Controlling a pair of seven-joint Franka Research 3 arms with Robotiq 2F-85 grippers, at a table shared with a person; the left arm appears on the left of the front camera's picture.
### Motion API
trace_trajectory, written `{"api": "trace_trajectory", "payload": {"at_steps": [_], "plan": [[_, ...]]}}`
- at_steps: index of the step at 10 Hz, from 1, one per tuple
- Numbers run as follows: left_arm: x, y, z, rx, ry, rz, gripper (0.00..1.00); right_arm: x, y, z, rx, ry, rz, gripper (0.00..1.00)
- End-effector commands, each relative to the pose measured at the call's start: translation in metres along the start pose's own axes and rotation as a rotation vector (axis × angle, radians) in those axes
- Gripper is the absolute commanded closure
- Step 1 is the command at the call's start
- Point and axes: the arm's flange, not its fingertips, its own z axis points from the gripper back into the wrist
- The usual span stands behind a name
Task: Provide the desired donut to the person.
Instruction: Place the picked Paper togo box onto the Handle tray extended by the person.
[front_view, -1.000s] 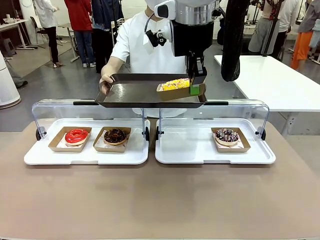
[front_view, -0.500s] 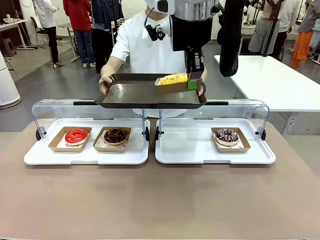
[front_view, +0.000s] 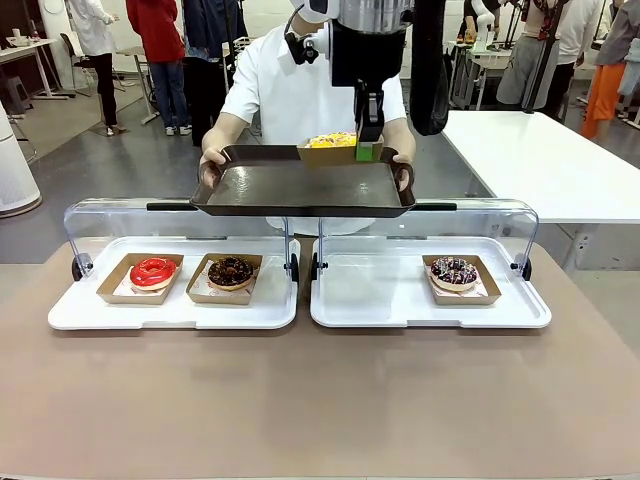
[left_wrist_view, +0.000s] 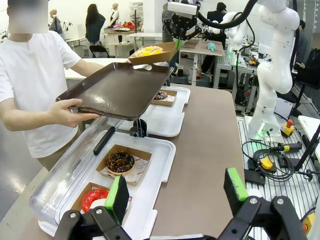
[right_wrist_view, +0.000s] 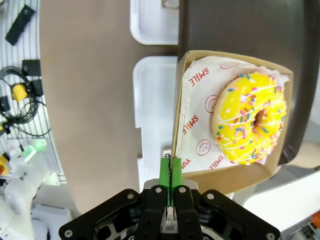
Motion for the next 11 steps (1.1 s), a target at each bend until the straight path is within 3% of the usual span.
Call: {"api": "trace_trajectory", "payload": {"at_steps": [1, 11], "plan": [[0.001, -0.001, 0.002, -0.001, -0.007, -0.004, 0.0, 0.005, -0.021, -0.004, -0.007, -0.017, -0.046, 0.98], [0.001, -0.001, 0.002, -0.001, -0.007, -0.004, 0.0, -0.058, -0.095, -0.072, 0.083, -0.109, 0.026, 0.98]]}}
